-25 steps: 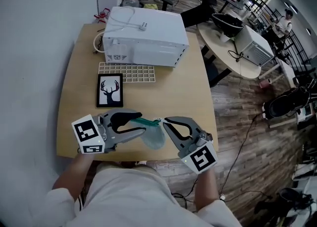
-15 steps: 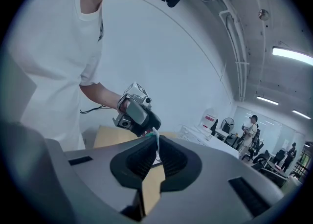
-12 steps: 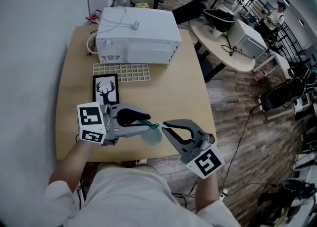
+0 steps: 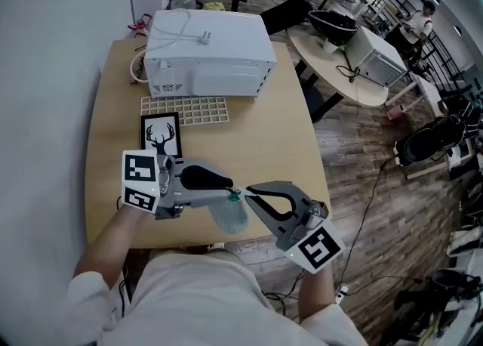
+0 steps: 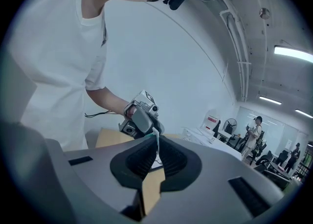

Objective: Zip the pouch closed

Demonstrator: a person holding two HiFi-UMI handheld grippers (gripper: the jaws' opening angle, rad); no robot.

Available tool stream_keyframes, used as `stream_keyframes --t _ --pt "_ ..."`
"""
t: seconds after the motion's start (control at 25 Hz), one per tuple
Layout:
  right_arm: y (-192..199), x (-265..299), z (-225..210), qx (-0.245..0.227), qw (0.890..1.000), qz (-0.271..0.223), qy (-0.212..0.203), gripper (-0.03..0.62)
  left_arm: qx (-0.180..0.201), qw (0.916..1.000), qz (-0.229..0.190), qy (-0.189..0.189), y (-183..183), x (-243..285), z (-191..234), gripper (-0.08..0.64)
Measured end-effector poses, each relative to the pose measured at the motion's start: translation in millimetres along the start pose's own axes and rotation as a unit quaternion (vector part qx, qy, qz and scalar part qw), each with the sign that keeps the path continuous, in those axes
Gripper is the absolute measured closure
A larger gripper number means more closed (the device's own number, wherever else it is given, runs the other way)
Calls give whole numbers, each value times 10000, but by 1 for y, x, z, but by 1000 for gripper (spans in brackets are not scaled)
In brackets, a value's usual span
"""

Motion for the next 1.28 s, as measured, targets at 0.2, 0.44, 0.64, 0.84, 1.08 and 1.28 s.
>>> stream_keyframes --t 0.2,0.44,0.64,0.84,1.08,1.28 --pt "-2 1 -6 102 9999 -73 29 575 6 9998 -182 30 -4 -1 1 503" --pt "2 4 -8 -34 9999 -39 97 575 -70 9999 -53 -104 -2 -3 5 509" --pt "3 4 -13 -51 9999 -130 76 577 -176 9998 -79 -60 -2 -5 8 514" --pt "5 2 -17 -61 9997 -199 92 577 -125 9998 -62 -116 -5 -4 9 522" --pt "7 -3 -24 -12 9993 -311 188 577 -204 9995 -127 -186 -5 -4 11 540" --pt "14 -24 -43 737 9922 -769 646 577 435 9954 334 -790 -3 -10 8 549"
Point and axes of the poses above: the fingertips, and each gripper's own axes: x forward along the fingers, z to its left, y out of its underside, the point moved 10 cm from there along -x, backward along the fingers, and after that the axes turned 1 degree about -y, right-handed, at the moved point
